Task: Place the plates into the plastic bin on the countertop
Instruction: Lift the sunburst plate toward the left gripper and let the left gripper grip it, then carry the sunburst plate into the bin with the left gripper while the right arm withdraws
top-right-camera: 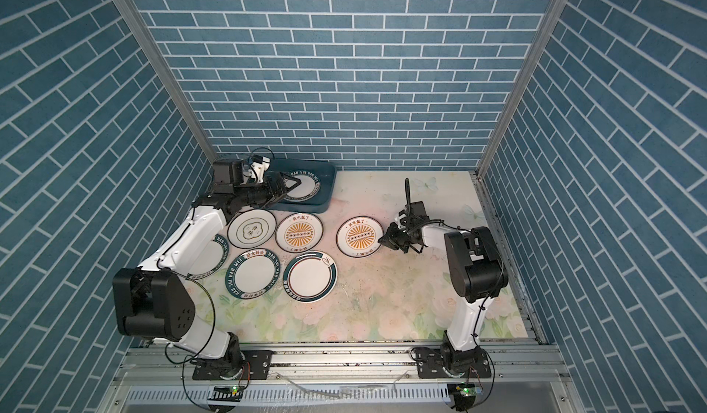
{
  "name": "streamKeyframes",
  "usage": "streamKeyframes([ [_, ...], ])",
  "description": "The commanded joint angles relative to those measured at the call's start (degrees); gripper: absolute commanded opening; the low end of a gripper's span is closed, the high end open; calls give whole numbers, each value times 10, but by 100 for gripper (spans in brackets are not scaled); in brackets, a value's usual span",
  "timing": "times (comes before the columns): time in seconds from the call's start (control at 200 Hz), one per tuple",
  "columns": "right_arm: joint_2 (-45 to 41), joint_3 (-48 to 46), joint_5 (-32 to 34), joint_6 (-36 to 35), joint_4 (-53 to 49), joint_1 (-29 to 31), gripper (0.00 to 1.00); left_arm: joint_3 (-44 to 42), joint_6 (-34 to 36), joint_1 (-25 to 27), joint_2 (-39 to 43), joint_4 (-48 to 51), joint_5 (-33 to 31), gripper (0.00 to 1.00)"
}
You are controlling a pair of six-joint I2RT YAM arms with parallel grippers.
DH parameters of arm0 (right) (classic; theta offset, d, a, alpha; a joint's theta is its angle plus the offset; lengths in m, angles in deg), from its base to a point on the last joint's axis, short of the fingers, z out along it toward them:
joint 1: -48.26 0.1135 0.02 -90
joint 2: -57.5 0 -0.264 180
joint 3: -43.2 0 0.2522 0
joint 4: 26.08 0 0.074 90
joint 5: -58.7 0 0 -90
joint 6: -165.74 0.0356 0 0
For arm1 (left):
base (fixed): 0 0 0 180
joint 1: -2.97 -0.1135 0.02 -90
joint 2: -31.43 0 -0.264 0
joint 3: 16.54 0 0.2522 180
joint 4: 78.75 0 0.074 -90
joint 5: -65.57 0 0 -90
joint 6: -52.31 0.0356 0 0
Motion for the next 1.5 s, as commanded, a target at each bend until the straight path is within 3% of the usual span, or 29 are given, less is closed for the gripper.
streamKeyframes([
  [0.0, -12, 18, 48, 10, -53, -2, 0, 12, 6, 4, -3, 1, 5, 100],
  [0.495, -100, 185, 73, 33, -135, -10, 0, 91, 37, 34, -80, 44, 39, 100],
  [0.765, -92, 236, 21, 113, -40, -6, 0, 157, 62, 82, -151, 75, 83, 98],
  [1.27, -68, 260, 3, 169, 35, 23, 0, 167, -50, 85, -204, -61, 130, 79],
  [1.495, -58, 271, 8, 176, 40, 36, 0, 174, -119, 86, -232, -135, 125, 55],
])
